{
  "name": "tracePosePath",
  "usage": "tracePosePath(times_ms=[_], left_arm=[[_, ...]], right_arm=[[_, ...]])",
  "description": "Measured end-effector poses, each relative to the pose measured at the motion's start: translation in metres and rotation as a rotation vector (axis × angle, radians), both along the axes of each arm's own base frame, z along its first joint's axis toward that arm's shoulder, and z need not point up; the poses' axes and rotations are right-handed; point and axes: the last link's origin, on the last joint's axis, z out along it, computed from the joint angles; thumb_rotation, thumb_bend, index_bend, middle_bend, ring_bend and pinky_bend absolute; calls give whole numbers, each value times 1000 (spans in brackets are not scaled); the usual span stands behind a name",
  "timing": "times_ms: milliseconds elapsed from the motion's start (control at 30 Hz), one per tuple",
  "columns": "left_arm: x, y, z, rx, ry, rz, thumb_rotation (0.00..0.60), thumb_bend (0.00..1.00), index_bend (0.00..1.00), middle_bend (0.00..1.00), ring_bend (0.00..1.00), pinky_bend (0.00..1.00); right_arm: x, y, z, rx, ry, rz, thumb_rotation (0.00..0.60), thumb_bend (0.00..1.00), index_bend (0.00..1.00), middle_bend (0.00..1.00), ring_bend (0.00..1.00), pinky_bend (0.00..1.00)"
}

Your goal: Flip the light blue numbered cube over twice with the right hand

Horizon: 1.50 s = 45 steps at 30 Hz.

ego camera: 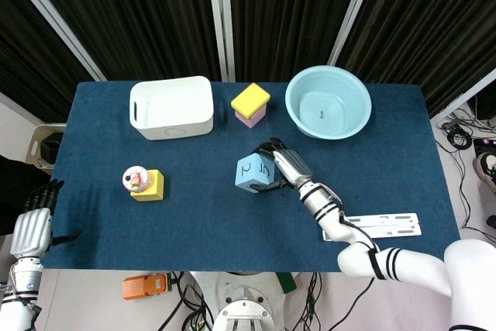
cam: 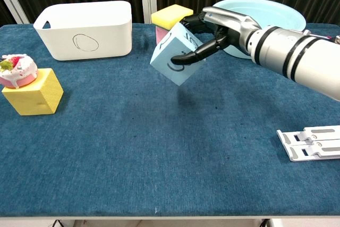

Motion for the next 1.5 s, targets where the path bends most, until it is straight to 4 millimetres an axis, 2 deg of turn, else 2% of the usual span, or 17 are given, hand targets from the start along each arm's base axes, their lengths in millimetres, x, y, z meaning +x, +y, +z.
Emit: tracePosePath(times_ms=[300, 600, 833, 933, 1200, 1367, 1500], left_arm=[[4, 1, 0, -4, 6, -2, 600, 4, 13, 0, 0, 0], [7, 2, 1, -10, 13, -4, 600, 4, 13, 0, 0, 0], [8, 4, 0, -17, 14, -6, 600, 4, 13, 0, 0, 0], [9, 5, 0, -18, 15, -8, 600, 5, 13, 0, 0, 0], [9, 5, 0, -21, 15, -8, 600, 4, 13, 0, 0, 0], [9, 7, 0, -20, 16, -12, 600, 4, 13, 0, 0, 0], [10, 8, 1, -19, 17, -16, 600, 5, 13, 0, 0, 0]], right_arm=[[-46, -19, -12, -4, -95, -33, 521, 412, 498, 366, 204, 54], [-63, -23, -35, 11, -139, -54, 517, 391, 482, 365, 197, 50], [-70, -25, -43, 16, -129, -51, 514, 374, 446, 365, 171, 24], [-74, -25, -45, 20, -128, -55, 512, 347, 375, 361, 144, 5], [-90, -19, -40, 20, -110, -47, 511, 328, 98, 218, 52, 0], [-96, -17, -30, 5, -111, -34, 509, 326, 10, 172, 15, 0], [-99, -14, -22, -4, -100, -19, 508, 323, 0, 161, 0, 0]])
